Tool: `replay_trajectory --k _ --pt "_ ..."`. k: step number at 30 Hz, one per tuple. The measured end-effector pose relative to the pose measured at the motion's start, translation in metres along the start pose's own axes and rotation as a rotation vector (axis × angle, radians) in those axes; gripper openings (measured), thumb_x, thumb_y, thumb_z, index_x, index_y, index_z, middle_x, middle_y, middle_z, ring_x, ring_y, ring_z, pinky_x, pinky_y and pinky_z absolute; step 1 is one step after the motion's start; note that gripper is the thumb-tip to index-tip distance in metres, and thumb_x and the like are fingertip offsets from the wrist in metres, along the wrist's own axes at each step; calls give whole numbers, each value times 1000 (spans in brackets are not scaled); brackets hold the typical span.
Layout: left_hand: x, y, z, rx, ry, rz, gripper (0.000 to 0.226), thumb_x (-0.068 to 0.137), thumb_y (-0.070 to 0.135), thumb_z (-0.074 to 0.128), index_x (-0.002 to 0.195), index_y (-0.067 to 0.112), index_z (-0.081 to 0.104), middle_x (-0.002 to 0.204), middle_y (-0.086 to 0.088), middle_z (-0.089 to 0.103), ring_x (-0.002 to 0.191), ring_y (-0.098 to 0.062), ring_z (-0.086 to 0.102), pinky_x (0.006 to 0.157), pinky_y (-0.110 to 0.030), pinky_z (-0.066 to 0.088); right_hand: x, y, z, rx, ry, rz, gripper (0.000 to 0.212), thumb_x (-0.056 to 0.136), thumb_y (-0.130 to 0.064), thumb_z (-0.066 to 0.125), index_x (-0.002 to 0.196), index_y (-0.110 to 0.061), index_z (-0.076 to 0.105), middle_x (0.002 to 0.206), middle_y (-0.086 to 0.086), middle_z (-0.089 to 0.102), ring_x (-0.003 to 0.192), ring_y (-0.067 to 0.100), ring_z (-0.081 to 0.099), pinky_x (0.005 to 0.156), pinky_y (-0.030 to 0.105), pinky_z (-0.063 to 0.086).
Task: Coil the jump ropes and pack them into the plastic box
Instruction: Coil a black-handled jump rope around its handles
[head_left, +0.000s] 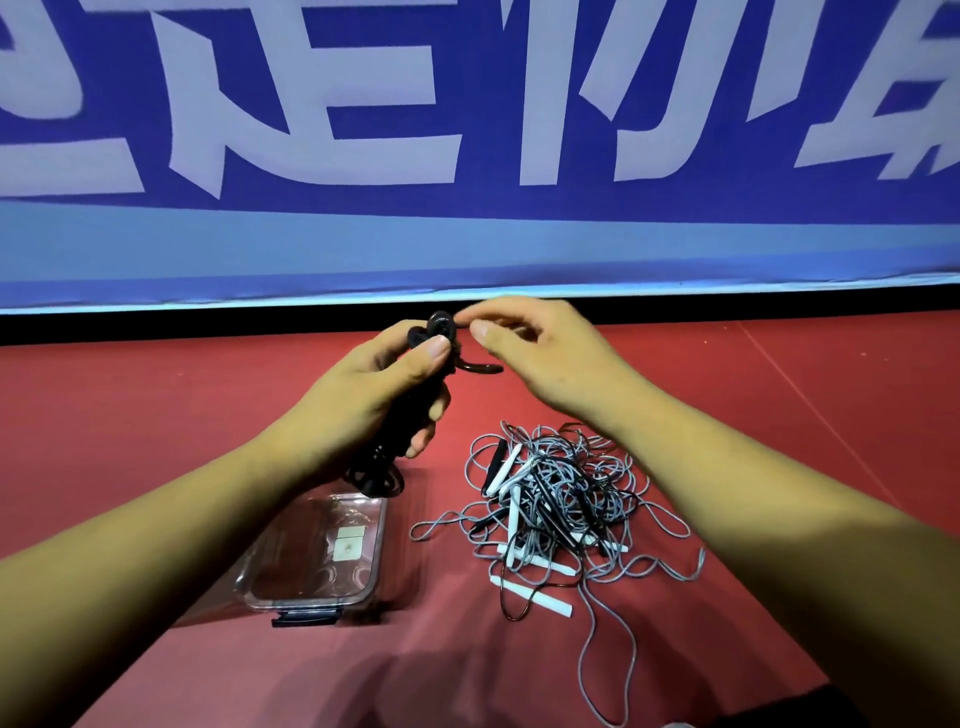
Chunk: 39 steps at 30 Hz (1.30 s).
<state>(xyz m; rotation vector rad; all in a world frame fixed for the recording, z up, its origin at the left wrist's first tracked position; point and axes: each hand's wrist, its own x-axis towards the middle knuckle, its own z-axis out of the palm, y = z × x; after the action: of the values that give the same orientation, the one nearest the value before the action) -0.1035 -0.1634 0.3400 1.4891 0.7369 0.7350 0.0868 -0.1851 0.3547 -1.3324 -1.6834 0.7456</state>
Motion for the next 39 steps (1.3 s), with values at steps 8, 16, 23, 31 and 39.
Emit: replay_trajectory --k 8,16,23,31,39 --pt "-3 1 -9 61 -205 -133 43 86 45 65 109 11 55 68 -16 49 51 -24 47 49 -27 39 -5 -6 -9 2 -169 -48 13 92 -7 62 98 -9 73 76 -5 69 66 7 59 60 23 48" --pt "-7 4 -13 34 -224 -122 37 89 45 61 101 13 46 69 -17 49 51 -25 49 50 -28 40 -8 -20 0 -146 -60 -143 9 88 -11 62 86 -13 70 62 -2 66 57 13 62 60 27 50" --pt "-2 7 7 -114 -156 -30 61 83 54 56 114 5 37 75 -14 52 46 -22 43 49 -29 36 -11 -22 13 98 192 -83 6 90 -9 60 87 -7 65 60 14 62 49 27 57 51 38 51" --pt "-7 9 -18 225 -267 -236 31 91 42 65 94 17 47 66 -17 53 45 -23 47 45 -25 36 -8 -12 -4 162 -313 103 8 94 2 54 93 9 59 64 15 61 50 23 59 48 32 53" --pt "-11 8 -19 598 -498 -432 53 78 48 74 114 21 47 67 -9 57 51 -23 50 51 -29 39 -8 -11 10 -592 -646 -107 11 90 -23 58 86 -18 68 72 -4 67 65 14 63 66 33 51"
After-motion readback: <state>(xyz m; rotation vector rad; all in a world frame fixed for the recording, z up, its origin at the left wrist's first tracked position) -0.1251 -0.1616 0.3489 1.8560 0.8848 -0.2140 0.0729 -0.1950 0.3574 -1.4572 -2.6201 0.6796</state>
